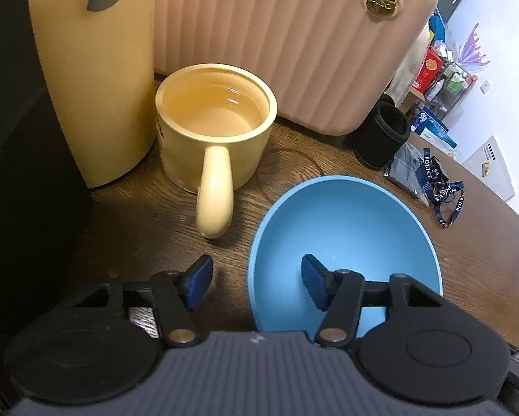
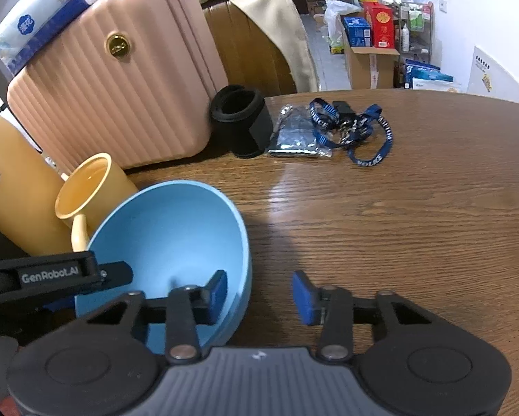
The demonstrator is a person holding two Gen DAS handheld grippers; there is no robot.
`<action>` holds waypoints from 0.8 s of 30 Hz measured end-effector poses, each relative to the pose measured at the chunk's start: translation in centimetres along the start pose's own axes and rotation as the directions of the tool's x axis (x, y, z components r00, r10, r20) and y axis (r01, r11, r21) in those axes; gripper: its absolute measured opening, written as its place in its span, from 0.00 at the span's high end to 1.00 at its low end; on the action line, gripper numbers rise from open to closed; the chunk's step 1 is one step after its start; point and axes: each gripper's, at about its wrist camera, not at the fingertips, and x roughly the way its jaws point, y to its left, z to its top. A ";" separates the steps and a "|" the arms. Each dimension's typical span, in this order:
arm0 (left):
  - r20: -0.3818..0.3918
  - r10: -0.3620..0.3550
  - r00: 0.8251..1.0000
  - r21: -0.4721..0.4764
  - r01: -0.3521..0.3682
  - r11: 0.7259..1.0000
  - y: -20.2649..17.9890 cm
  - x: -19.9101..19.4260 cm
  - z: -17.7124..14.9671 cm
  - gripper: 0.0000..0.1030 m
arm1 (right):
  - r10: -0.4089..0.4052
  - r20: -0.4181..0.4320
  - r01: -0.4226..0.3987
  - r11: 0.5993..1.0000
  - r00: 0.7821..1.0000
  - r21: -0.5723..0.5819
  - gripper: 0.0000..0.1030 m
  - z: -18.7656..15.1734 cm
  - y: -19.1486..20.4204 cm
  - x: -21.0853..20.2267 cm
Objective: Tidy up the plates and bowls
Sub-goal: 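Close the left gripper on the blue bowl rim while the right gripper grips it too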
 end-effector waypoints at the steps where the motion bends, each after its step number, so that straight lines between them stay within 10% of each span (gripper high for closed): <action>1: 0.000 -0.002 1.000 0.001 0.002 1.000 0.0 0.1 0.0 0.51 | -0.003 -0.001 0.003 1.000 1.000 0.000 0.63 0.0 0.0 0.2; 13: 0.021 -0.048 0.999 0.014 0.048 0.999 0.1 0.2 -0.1 0.82 | 0.021 0.012 -0.021 1.000 1.000 -0.009 0.86 -0.1 0.6 0.6; 24: 0.022 -0.060 0.998 0.022 0.060 0.998 -0.1 -0.2 -0.2 0.83 | 0.015 0.013 -0.015 1.000 1.000 0.014 0.89 -0.3 0.6 0.2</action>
